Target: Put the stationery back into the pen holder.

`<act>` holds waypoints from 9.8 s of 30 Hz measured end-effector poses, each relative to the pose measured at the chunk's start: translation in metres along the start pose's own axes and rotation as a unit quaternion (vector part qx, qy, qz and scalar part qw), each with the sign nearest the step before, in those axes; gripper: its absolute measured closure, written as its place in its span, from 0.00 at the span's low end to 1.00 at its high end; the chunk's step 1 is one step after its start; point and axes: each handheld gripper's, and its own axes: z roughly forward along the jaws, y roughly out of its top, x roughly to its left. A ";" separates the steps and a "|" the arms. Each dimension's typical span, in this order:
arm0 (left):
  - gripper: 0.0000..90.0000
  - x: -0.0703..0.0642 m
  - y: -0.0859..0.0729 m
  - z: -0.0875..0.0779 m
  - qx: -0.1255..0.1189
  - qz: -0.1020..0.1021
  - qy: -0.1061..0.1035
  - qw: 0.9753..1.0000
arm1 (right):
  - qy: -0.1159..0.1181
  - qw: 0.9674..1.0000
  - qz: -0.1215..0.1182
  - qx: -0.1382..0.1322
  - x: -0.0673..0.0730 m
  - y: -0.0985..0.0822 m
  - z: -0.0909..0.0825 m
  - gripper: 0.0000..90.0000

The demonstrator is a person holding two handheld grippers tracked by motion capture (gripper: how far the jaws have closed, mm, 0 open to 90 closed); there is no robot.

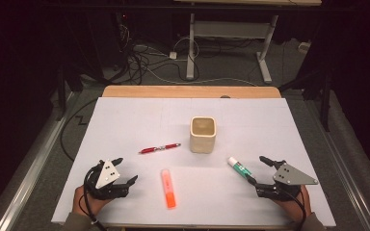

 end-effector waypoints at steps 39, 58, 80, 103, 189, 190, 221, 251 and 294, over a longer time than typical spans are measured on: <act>0.46 0.036 0.125 0.116 0.215 0.106 -0.140 0.961 | 0.041 0.999 -0.010 0.022 0.005 -0.001 0.005 0.29; 0.74 0.032 0.131 0.160 0.263 0.105 -0.202 0.938 | 0.029 0.999 -0.025 0.027 0.007 -0.001 0.006 0.31; 0.86 0.031 0.126 0.129 0.193 0.084 -0.149 0.966 | 0.024 0.999 -0.019 0.017 0.005 -0.001 0.002 0.33; 0.86 0.029 0.116 0.068 -0.021 0.028 -0.065 0.997 | 0.017 1.000 -0.014 0.010 0.003 -0.001 0.001 0.34; 0.86 -0.012 0.209 0.124 -0.279 -0.039 -0.172 0.944 | 0.008 1.000 -0.015 0.001 0.003 -0.001 -0.002 0.35; 0.86 -0.012 0.208 0.125 -0.277 -0.037 -0.172 0.945 | 0.008 1.000 -0.015 0.001 0.003 -0.001 -0.002 0.35; 0.86 -0.014 0.185 0.142 -0.217 -0.037 -0.165 0.962 | 0.007 1.000 -0.018 0.003 0.003 -0.001 -0.001 0.35; 0.83 -0.010 0.169 0.142 -0.189 -0.045 -0.140 0.971 | 0.010 1.000 -0.020 0.006 0.004 -0.001 0.000 0.35; 0.58 -0.009 0.128 0.084 -0.112 0.063 -0.045 0.991 | 0.011 1.000 -0.021 0.009 0.006 -0.001 0.001 0.35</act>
